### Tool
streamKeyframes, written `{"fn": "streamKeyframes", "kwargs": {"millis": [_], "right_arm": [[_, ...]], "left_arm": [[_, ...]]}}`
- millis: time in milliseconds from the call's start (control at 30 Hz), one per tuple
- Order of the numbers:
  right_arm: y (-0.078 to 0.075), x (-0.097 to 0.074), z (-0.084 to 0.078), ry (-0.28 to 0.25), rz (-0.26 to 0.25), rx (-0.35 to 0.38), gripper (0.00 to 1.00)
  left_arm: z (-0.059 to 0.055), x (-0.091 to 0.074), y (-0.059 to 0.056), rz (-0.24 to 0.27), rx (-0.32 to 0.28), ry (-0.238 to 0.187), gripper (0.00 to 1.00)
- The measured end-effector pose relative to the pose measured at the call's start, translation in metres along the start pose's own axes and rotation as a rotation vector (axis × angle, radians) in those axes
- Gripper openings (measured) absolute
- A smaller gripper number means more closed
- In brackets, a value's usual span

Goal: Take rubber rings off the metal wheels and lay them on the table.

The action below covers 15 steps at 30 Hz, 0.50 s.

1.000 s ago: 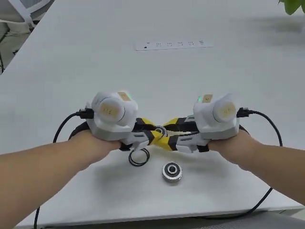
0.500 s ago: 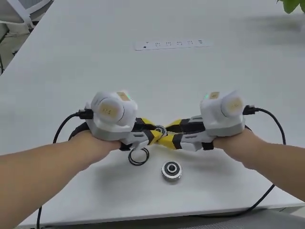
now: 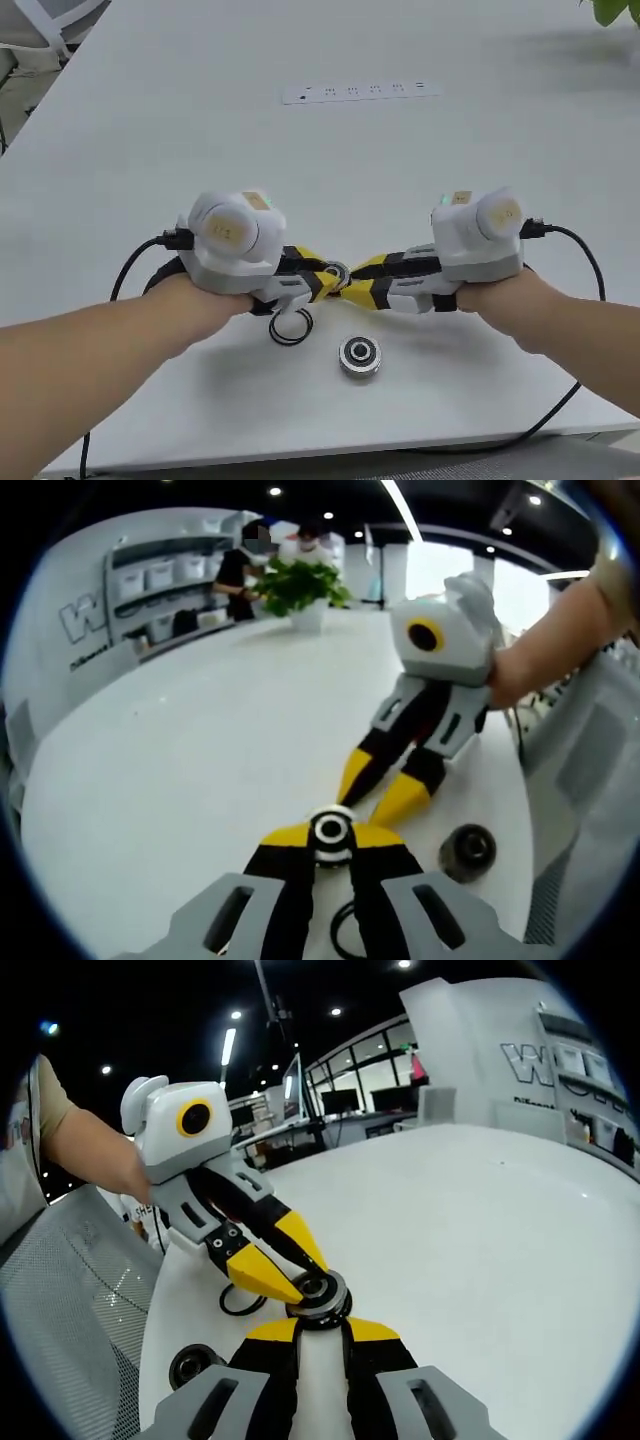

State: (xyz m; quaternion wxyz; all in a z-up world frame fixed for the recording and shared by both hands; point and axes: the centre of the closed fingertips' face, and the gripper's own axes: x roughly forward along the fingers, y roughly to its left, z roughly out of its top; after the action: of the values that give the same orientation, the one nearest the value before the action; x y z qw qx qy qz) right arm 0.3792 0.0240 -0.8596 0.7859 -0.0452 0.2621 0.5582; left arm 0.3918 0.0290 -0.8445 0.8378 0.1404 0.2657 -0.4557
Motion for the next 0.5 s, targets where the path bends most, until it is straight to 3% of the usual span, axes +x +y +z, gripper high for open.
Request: {"fn": "streamKeyframes", "kwargs": {"millis": [300,367,500], "right_arm": [[-0.0016,-0.0007,0.0003,0.0,0.003,0.01,0.09],[0.0033,-0.0009,0.0001,0.004,0.026,0.023,0.02],[0.0014,-0.0013,0.0006,0.006,0.014,0.029,0.02]], "left_arm": [[-0.0003,0.0006,0.0008,0.004,-0.004,0.002,0.13],[-0.0002,0.0007,0.0008,0.005,-0.004,0.002,0.13],[0.0,0.0007,0.0002,0.009,-0.004,0.003,0.13]]}}
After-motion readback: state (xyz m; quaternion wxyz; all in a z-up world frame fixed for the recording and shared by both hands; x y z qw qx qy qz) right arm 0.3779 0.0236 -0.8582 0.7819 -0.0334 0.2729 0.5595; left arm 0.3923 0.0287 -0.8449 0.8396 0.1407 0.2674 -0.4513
